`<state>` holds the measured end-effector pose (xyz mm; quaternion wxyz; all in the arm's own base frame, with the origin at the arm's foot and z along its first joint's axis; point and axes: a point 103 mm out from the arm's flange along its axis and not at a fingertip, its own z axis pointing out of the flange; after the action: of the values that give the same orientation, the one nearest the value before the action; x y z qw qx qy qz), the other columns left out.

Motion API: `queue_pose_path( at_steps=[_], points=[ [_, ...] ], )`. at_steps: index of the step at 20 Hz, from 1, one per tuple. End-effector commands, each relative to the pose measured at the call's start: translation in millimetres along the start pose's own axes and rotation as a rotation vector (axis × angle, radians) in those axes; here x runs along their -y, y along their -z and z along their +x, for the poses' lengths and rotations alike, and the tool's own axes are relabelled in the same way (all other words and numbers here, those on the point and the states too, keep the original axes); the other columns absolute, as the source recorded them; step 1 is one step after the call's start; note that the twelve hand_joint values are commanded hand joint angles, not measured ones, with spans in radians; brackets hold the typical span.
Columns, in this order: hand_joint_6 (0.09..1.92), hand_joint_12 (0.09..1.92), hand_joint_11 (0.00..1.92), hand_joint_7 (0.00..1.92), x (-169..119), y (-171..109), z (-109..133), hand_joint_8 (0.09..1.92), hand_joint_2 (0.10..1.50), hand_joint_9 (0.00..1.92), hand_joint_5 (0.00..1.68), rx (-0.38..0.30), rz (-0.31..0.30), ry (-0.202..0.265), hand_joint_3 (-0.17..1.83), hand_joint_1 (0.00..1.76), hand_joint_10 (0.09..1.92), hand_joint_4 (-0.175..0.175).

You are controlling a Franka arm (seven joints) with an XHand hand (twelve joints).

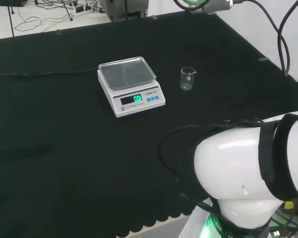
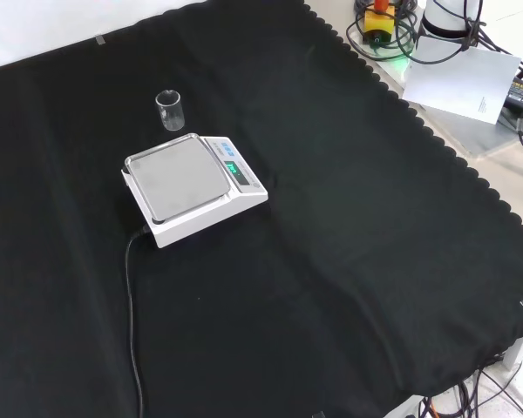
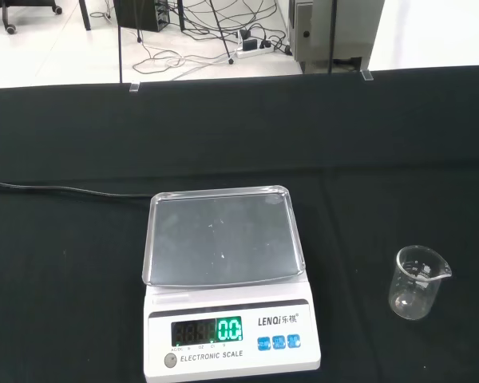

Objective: Pick up the beaker.

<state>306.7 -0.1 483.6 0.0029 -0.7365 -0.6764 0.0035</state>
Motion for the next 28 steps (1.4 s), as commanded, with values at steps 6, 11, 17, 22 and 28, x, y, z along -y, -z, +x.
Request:
queue_pose_path(
  at_steps=[6,11,17,22,28],
  points=[
    [0.09,1.45,0.01,0.41,-24.0,-11.5,-12.9,0.59,0.94,0.5,0.41,-0.001,0.021,-0.004,0.2,0.57,0.69,0.033],
    [0.09,1.47,0.0,0.4,-46.8,-29.6,-18.9,0.6,0.94,0.49,0.41,-0.005,0.058,0.017,0.21,0.57,0.71,0.033],
    [0.09,1.48,0.0,0.4,-80.6,-57.6,-25.8,0.6,0.94,0.49,0.42,-0.026,0.093,0.04,0.21,0.57,0.72,0.031],
    [0.09,1.48,0.0,0.4,-112.7,-93.2,-34.4,0.61,0.94,0.49,0.42,-0.053,0.148,0.056,0.22,0.57,0.72,0.03],
    [0.09,1.48,0.0,0.4,-136.2,-123.5,-47.5,0.61,0.93,0.49,0.43,-0.073,0.18,0.053,0.22,0.57,0.72,0.027]
  ],
)
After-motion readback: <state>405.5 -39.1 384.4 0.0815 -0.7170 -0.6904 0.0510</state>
